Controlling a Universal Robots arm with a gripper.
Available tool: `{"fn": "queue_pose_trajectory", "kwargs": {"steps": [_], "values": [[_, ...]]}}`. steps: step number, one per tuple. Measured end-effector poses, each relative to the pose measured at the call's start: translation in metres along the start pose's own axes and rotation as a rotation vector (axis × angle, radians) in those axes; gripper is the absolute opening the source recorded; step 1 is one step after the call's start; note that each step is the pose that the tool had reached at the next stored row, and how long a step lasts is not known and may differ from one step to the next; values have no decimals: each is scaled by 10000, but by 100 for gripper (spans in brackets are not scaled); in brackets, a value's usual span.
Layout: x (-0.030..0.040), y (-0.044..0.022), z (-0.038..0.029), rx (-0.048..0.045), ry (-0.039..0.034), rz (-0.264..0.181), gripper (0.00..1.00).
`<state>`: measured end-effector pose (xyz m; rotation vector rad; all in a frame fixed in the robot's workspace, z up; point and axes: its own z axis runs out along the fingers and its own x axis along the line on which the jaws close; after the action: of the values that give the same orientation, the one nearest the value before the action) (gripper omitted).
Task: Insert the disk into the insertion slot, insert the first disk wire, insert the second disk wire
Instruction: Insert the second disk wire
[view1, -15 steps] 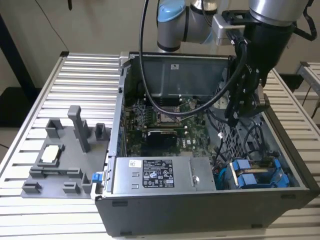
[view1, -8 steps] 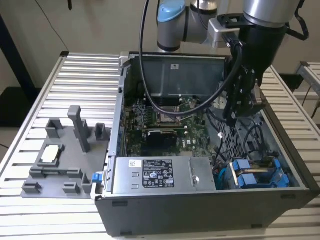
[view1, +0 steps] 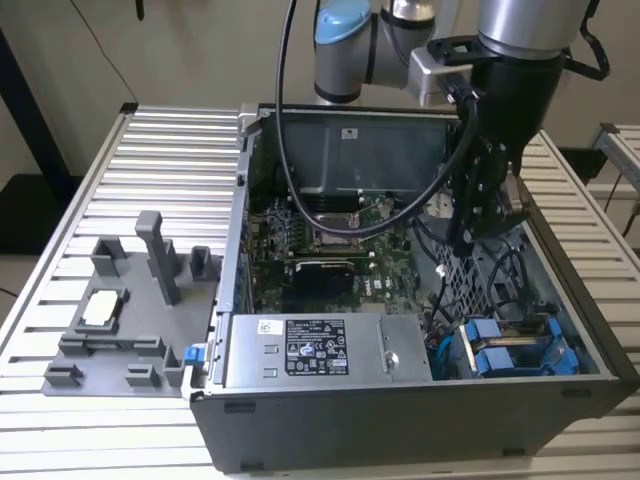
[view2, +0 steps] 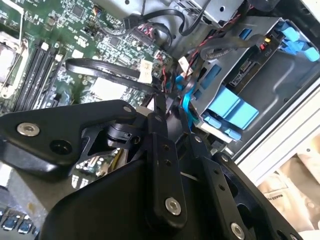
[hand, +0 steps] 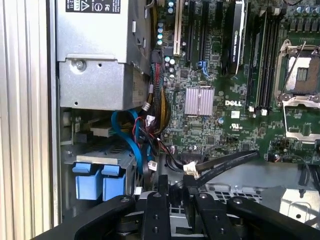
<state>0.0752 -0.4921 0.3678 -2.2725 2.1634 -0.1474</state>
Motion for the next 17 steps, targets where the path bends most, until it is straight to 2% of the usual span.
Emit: {"fn": "queue_pose_trajectory", "kwargs": {"steps": [2,11,14,15,17], "values": [[-1,13,5,101,8,-12,27],[-2,15,5,107,8,-17,27],[-1,15,5,107,9,-18,24],[-1,15,5,107,9,-18,18],[-2,15,5,107,8,-18,18]]}}
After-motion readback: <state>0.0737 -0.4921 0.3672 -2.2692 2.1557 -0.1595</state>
